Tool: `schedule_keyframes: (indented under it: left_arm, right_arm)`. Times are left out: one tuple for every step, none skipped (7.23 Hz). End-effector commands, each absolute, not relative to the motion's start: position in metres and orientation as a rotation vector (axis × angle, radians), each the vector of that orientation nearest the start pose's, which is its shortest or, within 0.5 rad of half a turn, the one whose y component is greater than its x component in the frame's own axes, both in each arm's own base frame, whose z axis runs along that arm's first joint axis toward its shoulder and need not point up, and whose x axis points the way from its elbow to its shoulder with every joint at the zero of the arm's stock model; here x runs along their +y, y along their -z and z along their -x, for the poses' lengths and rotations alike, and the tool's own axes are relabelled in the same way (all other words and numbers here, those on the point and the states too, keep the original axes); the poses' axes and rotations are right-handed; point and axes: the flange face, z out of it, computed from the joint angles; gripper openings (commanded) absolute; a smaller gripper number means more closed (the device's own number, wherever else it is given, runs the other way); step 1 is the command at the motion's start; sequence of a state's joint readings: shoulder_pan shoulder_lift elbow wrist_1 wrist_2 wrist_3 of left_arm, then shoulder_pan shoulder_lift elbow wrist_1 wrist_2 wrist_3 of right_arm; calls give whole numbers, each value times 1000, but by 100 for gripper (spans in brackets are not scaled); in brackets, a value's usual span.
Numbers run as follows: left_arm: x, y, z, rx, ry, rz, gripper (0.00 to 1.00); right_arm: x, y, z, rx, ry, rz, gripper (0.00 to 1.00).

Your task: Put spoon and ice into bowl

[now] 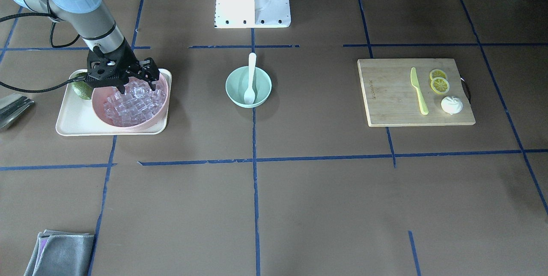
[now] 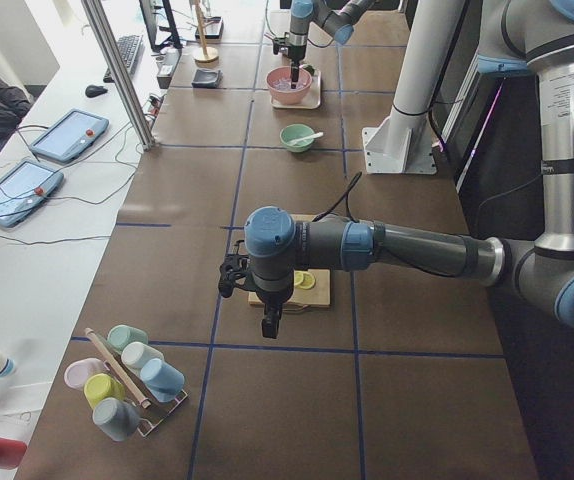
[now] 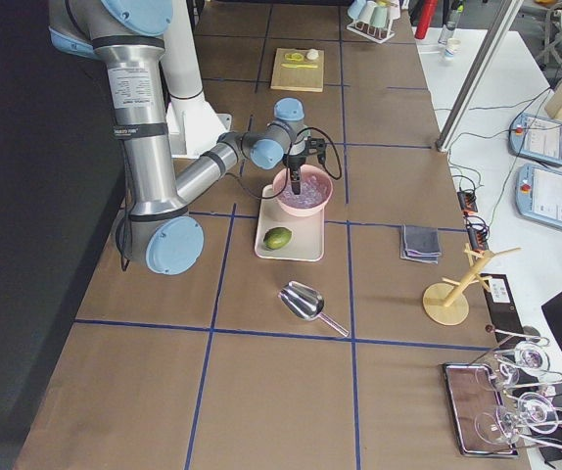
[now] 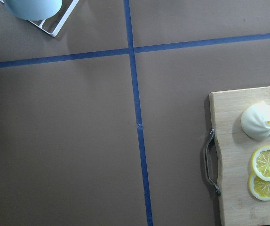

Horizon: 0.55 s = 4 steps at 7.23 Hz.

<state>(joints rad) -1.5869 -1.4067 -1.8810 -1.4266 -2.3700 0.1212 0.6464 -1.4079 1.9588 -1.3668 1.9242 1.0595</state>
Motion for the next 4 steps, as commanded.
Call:
schedule_keyframes:
  left_arm:
    - [-417,-593,69,797,-101,-59,100]
    - [-417,-593,69,799,-101,-60,100]
    - [-417,-593,69,797,-100,-58,100]
    - [-417,-593,69,797,-100,-58,100]
  right_arm:
    - [-404,-376,373,-809,2,-124,57]
    - [-405,-375,373,-810,-1,-125,34]
    - [-405,-378,374,-807,0,-121,26]
    - [-406,-377,373,-808,-1,-121,17]
